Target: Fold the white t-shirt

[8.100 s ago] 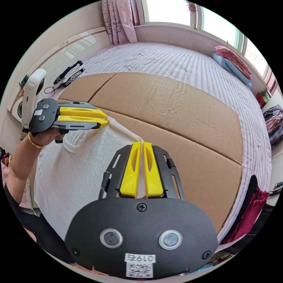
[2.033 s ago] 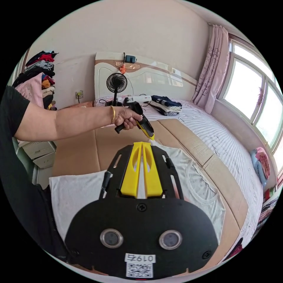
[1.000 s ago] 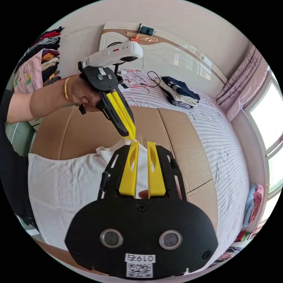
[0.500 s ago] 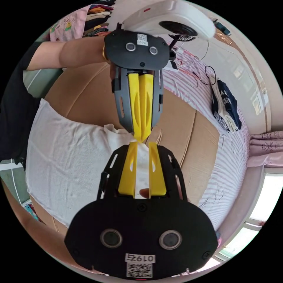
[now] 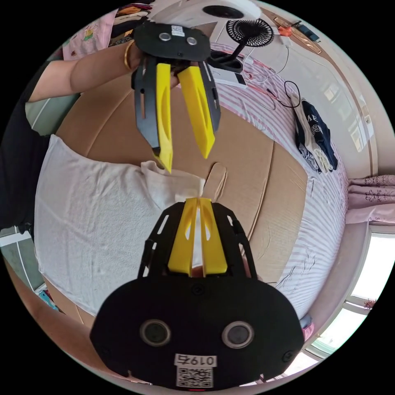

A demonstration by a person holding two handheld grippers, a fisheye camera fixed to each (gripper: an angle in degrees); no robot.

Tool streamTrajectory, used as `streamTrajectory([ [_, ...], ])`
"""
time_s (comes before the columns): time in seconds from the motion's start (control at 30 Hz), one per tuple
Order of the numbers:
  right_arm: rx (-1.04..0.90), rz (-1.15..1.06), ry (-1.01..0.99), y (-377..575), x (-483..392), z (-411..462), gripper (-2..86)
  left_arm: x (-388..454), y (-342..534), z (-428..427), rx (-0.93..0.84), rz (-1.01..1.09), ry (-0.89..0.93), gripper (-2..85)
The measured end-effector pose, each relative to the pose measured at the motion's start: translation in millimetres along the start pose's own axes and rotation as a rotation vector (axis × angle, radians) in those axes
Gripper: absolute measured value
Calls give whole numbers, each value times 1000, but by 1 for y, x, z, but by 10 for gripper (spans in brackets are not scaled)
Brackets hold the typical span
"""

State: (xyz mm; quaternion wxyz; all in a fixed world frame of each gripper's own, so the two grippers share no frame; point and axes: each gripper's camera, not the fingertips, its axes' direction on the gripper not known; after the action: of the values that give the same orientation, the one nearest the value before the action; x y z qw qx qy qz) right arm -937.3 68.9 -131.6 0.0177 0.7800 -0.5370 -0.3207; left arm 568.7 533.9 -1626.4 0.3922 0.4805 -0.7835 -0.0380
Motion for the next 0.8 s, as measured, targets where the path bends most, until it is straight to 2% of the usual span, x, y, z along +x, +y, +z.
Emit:
streamTrajectory([
  [0.2,41,37,21,19,-6,-17,-9,36,45,25,-79,-117,103,123],
  [0.33,47,49,37,30,-13,-24,-9,72,53,37,-98,-134,-23,105],
  [0.53,59,77,54,58,-26,-40,-10,109,61,39,-41,-136,-36,39],
  [0.8,241,197,158,133,-80,-66,-10,194,81,40,8,-83,-211,15],
])
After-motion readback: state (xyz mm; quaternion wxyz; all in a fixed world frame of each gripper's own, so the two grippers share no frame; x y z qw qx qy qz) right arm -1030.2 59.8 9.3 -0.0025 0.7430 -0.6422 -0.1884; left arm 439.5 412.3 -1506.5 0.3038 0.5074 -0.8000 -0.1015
